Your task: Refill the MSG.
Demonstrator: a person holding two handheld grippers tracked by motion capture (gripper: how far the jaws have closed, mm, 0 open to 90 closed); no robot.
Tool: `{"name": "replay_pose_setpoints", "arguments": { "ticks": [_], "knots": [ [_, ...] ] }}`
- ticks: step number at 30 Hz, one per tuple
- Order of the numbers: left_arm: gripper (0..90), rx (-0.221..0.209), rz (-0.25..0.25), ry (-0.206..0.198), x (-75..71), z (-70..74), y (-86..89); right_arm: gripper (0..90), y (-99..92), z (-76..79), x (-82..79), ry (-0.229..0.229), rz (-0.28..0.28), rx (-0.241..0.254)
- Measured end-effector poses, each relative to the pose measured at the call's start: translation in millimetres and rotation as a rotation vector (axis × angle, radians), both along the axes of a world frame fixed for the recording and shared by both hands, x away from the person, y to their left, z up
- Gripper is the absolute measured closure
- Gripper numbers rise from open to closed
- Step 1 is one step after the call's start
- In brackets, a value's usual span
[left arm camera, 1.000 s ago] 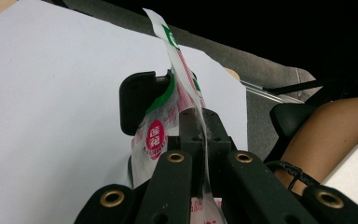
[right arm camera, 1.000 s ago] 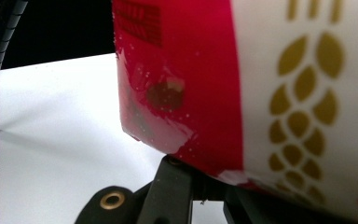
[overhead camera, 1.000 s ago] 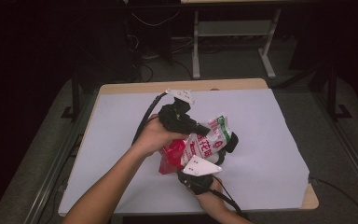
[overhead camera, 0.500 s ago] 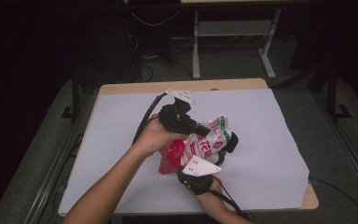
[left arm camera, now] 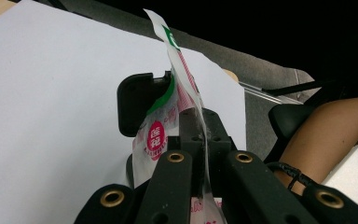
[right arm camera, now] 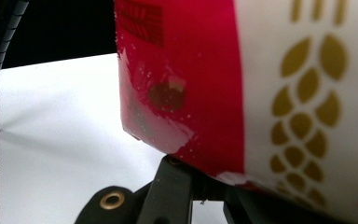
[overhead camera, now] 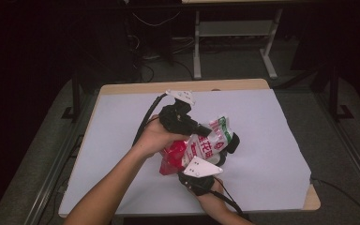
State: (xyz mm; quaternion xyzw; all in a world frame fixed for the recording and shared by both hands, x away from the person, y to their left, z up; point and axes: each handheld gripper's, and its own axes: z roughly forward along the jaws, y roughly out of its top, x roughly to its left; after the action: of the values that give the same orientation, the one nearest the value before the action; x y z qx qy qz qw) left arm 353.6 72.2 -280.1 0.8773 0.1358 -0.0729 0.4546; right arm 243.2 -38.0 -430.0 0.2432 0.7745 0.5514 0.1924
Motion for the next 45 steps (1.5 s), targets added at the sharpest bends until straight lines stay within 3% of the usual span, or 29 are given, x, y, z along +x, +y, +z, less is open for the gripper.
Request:
{"name": "replay_pose_setpoints", "arguments": {
  "ticks": [45],
  "knots": [
    [89.7,0.003,-0.006,0.014,2.2,-1.3,-1.4,90.0,0.7,-0.1,-0.3,0.003,0.005,0.004]
  ]
}}
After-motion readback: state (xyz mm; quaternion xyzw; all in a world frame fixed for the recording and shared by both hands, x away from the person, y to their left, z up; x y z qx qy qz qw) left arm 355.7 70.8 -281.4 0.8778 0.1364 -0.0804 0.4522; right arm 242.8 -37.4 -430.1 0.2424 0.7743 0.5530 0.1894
